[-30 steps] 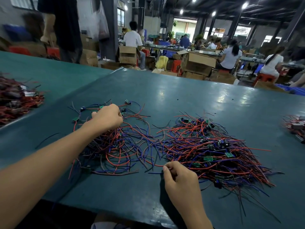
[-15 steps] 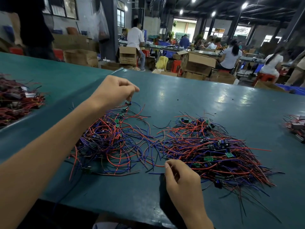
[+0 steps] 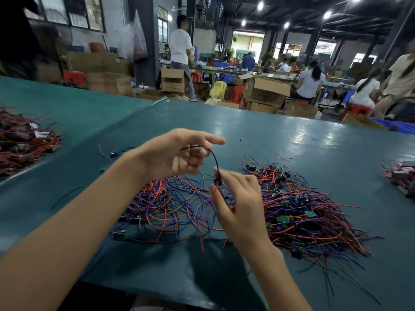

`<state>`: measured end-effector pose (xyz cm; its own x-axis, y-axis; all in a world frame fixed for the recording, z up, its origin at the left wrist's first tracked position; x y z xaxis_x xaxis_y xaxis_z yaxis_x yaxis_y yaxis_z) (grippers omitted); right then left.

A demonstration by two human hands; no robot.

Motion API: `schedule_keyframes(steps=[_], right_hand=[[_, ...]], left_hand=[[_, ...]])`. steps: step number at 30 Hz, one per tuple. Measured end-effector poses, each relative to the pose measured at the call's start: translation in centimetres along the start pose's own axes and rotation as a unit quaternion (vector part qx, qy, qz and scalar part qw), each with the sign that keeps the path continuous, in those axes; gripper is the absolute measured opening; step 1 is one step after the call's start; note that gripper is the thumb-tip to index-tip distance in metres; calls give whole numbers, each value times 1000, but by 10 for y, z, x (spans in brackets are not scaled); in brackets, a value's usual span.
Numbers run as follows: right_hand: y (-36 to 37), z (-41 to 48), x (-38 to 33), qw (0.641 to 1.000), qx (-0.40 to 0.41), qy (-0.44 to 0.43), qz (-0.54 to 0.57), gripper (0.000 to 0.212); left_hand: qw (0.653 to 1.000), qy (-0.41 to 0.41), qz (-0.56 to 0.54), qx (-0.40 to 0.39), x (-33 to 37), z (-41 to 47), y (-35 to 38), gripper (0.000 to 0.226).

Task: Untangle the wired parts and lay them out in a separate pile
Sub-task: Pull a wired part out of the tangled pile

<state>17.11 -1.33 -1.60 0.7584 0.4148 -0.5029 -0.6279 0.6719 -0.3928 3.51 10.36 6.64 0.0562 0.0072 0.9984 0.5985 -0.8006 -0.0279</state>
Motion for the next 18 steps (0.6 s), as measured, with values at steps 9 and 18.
schedule_keyframes(steps=[9, 18], right_hand=[[6, 0, 6, 762, 10, 423, 491, 14], [20, -15, 30, 726, -13, 484, 488, 31]], left_hand=[[960, 4, -268, 79, -107, 25, 12, 49], [988, 45, -124, 77, -142, 16, 40, 50]])
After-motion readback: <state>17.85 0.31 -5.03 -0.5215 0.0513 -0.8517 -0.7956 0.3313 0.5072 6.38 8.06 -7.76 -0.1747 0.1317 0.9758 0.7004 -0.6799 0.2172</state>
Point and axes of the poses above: each hand's wrist, its own z-axis towards the middle knuckle, its own y-axis out of the palm, x = y × z, the point moved 2 cm from there along z, towards the middle knuckle, and after that the axes turned 9 degrees about z, right-handed, at the moved point
